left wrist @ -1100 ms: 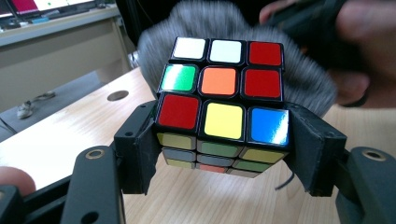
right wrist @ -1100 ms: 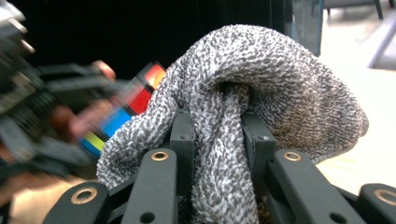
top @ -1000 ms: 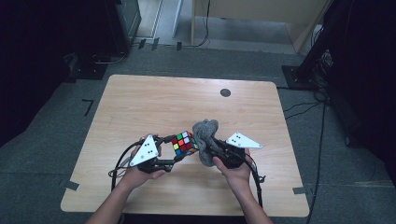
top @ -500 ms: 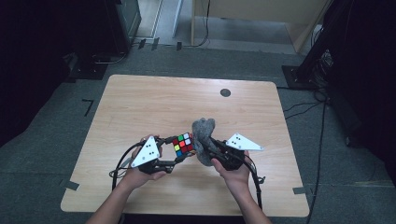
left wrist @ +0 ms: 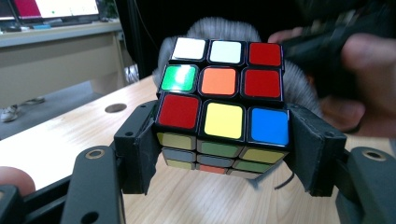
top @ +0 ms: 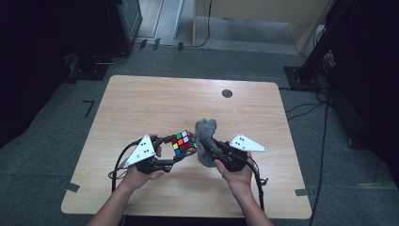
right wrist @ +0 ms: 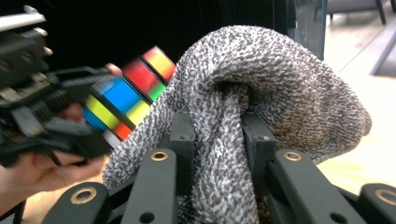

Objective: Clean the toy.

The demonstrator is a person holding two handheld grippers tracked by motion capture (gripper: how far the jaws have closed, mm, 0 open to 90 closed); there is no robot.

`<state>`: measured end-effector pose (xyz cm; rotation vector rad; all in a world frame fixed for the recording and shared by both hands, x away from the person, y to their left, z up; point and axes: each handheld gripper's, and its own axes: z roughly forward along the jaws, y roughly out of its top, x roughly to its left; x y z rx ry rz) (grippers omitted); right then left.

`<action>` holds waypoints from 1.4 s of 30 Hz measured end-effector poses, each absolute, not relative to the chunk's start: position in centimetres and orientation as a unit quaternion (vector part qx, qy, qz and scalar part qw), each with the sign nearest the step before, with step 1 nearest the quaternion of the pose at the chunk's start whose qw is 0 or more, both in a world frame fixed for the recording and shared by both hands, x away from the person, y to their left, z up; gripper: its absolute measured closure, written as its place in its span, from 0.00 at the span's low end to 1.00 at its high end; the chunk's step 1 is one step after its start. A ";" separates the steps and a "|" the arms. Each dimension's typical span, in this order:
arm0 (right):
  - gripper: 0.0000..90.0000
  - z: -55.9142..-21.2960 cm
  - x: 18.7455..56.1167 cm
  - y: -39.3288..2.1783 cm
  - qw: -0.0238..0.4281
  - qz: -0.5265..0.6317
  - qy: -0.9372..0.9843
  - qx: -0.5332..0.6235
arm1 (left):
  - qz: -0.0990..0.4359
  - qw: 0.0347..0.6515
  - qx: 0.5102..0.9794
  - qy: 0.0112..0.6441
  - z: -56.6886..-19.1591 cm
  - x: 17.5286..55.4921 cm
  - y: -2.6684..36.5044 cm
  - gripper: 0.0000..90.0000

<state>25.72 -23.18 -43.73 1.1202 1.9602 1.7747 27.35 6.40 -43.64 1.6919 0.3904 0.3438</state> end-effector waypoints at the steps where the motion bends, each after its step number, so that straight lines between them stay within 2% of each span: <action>1: 0.79 -44.1 25.9 -23.3 0.132 0.605 0.678 0.395 | 0.144 0.645 0.730 0.176 -43.4 27.5 6.7 0.38; 5: 0.79 -45.0 26.0 -22.9 0.100 0.612 0.674 0.401 | 0.121 0.682 0.694 0.199 -43.0 27.8 7.6 0.38; 13: 0.79 -45.9 25.3 -19.9 0.055 0.615 0.706 0.347 | 0.102 0.690 0.687 0.205 -43.2 27.9 7.3 0.38; 16: 0.79 -45.9 25.3 -19.8 0.060 0.610 0.715 0.335 | 0.103 0.691 0.684 0.210 -43.2 28.0 7.7 0.38; 21: 0.79 -44.3 25.6 -22.3 0.086 0.648 0.673 0.345 | 0.097 0.689 0.687 0.209 -43.3 28.1 7.6 0.38; 31: 0.79 -45.7 25.4 -20.3 0.048 0.620 0.721 0.307 | 0.094 0.688 0.689 0.210 -43.4 28.3 7.5 0.38; 35: 0.79 -45.7 25.3 -19.7 0.082 0.592 0.746 0.293 | 0.096 0.686 0.688 0.214 -43.4 28.3 7.7 0.38; 42: 0.79 -44.2 25.1 -21.9 0.151 0.628 0.697 0.311 | 0.107 0.678 0.697 0.208 -43.5 28.2 7.6 0.38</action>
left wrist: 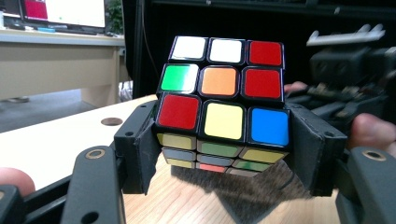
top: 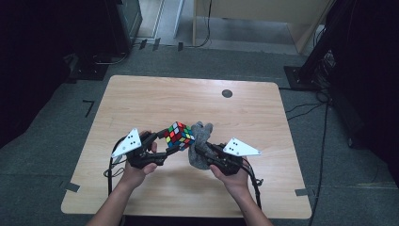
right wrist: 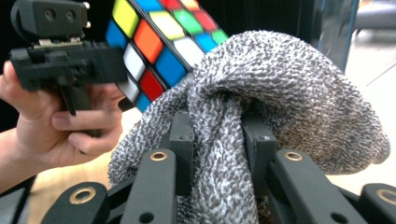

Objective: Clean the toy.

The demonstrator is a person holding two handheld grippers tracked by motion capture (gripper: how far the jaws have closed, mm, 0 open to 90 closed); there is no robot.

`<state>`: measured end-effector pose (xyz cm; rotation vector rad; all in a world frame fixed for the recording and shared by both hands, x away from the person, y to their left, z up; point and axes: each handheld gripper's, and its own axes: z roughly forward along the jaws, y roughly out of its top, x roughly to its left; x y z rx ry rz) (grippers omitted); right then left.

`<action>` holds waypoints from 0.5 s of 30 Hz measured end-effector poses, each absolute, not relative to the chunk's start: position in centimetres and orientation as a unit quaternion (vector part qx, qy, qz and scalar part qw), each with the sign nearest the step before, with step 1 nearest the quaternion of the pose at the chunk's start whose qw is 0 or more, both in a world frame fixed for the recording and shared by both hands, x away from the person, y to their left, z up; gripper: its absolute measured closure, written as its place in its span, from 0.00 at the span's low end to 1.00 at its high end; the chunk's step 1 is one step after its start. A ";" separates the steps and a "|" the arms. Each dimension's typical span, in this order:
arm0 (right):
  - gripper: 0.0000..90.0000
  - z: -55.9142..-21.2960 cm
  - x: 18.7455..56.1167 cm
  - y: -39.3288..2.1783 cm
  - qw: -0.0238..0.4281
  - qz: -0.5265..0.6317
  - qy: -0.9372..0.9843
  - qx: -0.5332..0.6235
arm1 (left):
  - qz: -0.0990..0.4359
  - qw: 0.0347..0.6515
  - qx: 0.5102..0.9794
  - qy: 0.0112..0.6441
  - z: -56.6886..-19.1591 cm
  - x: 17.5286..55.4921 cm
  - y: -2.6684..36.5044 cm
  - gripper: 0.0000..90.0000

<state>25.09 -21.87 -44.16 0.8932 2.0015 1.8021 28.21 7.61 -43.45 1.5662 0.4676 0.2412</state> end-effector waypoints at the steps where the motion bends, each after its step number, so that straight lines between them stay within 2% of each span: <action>1: 0.79 -44.2 25.0 -21.7 0.153 0.626 0.700 0.306 | 0.106 0.678 0.697 0.208 -43.5 28.2 7.6 0.38; 7: 0.78 -45.7 24.7 -19.5 0.111 0.593 0.750 0.271 | 0.106 0.677 0.697 0.212 -43.5 28.4 7.7 0.38; 11: 0.78 -46.0 24.9 -19.1 0.125 0.567 0.766 0.276 | 0.106 0.677 0.697 0.213 -43.5 28.4 7.9 0.38; 15: 0.78 -45.0 25.4 -21.0 0.139 0.604 0.720 0.311 | 0.106 0.675 0.699 0.212 -43.6 28.4 7.8 0.38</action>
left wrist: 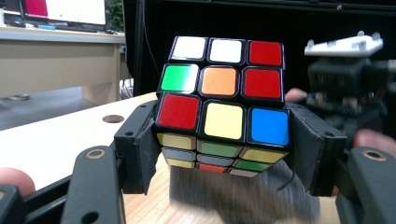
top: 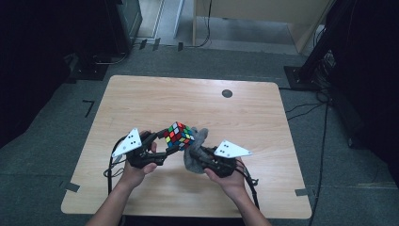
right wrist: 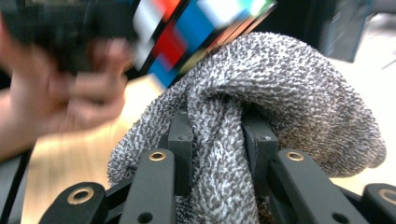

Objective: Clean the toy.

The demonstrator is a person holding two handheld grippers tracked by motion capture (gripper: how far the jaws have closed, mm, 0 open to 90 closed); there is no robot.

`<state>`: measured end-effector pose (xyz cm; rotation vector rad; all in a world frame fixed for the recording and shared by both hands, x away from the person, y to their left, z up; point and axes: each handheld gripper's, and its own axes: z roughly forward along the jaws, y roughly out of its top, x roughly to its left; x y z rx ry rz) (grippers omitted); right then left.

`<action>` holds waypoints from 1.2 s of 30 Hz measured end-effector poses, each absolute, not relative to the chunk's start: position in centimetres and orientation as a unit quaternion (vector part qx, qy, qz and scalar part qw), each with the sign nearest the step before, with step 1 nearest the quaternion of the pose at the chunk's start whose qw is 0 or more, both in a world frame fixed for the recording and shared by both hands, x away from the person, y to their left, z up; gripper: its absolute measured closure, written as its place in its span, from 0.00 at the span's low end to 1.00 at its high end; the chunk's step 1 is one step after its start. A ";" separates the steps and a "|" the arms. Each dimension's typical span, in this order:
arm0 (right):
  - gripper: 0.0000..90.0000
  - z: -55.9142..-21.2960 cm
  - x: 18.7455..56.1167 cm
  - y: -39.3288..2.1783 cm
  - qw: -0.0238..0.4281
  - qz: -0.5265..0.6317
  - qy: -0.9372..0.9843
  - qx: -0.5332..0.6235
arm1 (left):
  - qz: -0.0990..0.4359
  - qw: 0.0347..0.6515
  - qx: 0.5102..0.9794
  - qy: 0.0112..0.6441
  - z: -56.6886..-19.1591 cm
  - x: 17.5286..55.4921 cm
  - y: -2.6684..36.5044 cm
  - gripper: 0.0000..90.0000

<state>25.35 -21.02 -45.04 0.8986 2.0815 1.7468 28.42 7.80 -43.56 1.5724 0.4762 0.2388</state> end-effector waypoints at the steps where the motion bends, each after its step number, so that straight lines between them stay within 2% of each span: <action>1: 0.78 -44.8 25.3 -21.4 0.142 0.615 0.708 0.315 | 0.104 0.676 0.698 0.211 -43.6 28.4 7.7 0.38; 4: 0.78 -44.7 25.0 -21.3 0.150 0.620 0.708 0.304 | 0.099 0.676 0.699 0.210 -43.7 28.4 7.4 0.38; 11: 0.77 -46.0 24.8 -19.4 0.120 0.582 0.761 0.260 | 0.105 0.670 0.700 0.225 -43.7 28.7 7.8 0.38; 19: 0.77 -46.5 26.7 -22.2 0.219 0.530 0.740 0.352 | 0.109 0.664 0.700 0.238 -43.8 29.0 8.1 0.38; 22: 0.75 -47.1 27.6 -23.2 0.228 0.508 0.734 0.388 | 0.109 0.661 0.702 0.243 -43.9 29.1 8.0 0.38; 26: 0.64 -48.6 28.6 -23.4 0.215 0.468 0.758 0.401 | 0.108 0.654 0.707 0.248 -44.0 29.2 7.8 0.38; 30: 0.40 -49.4 29.3 -23.8 0.210 0.461 0.761 0.405 | 0.110 0.646 0.709 0.263 -44.1 29.4 7.8 0.38; 31: 0.35 -49.4 29.3 -24.0 0.220 0.462 0.757 0.406 | 0.108 0.644 0.708 0.267 -44.1 29.5 7.9 0.38; 36: 0.33 -47.9 28.6 -25.2 0.261 0.512 0.725 0.380 | 0.106 0.640 0.707 0.282 -44.0 29.8 8.1 0.38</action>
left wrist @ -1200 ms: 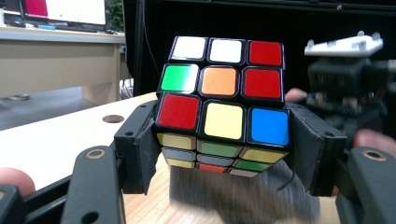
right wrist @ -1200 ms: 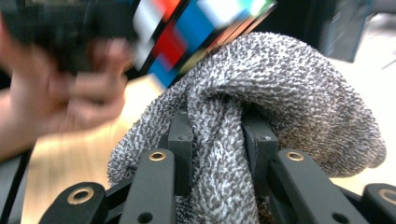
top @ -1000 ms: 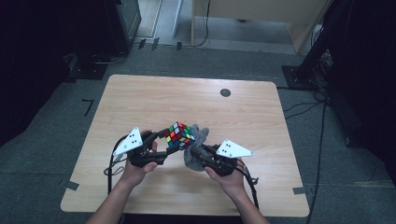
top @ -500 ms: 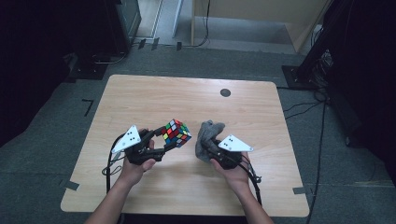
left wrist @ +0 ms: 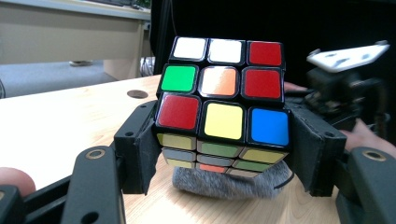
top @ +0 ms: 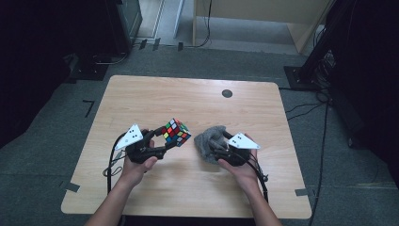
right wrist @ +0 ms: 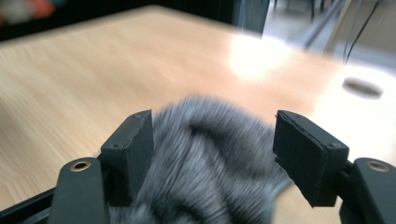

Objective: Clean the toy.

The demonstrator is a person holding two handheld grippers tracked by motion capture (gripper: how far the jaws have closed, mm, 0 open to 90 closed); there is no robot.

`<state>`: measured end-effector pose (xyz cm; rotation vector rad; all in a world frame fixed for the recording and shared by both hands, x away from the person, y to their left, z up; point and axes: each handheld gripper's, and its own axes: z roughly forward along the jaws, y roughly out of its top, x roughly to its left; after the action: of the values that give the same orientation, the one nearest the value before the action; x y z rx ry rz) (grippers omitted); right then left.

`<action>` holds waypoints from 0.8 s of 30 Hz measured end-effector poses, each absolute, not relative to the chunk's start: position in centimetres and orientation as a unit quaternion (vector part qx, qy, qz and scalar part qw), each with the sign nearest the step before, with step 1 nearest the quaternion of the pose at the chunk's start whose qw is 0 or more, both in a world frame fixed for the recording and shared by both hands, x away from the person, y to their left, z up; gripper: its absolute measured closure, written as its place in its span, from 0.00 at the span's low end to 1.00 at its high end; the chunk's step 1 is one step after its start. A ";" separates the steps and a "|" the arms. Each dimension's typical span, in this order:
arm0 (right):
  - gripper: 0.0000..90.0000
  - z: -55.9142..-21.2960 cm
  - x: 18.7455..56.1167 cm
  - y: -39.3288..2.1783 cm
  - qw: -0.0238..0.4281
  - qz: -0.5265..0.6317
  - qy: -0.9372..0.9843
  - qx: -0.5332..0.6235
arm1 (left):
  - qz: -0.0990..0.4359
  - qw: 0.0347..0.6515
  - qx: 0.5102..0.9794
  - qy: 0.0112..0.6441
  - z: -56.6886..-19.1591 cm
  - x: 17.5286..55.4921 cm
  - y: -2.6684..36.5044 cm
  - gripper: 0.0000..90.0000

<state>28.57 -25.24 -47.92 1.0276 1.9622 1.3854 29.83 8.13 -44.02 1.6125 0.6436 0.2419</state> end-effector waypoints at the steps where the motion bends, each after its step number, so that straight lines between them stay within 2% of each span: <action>1: 0.33 -47.6 28.3 -25.2 0.265 0.523 0.720 0.372 | 0.105 0.638 0.708 0.284 -44.0 29.9 8.1 0.38; 11: 0.36 -46.5 26.4 -21.9 0.273 0.602 0.706 0.252 | 0.088 0.615 0.719 0.310 -43.7 30.0 6.9 0.38; 24: 0.30 -47.3 25.7 -19.1 0.312 0.600 0.701 0.227 | 0.060 0.608 0.719 0.332 -43.4 29.9 5.8 0.38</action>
<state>25.68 -19.15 -47.28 0.5990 1.8507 1.5824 29.88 5.82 -43.43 1.6615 0.7677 0.1375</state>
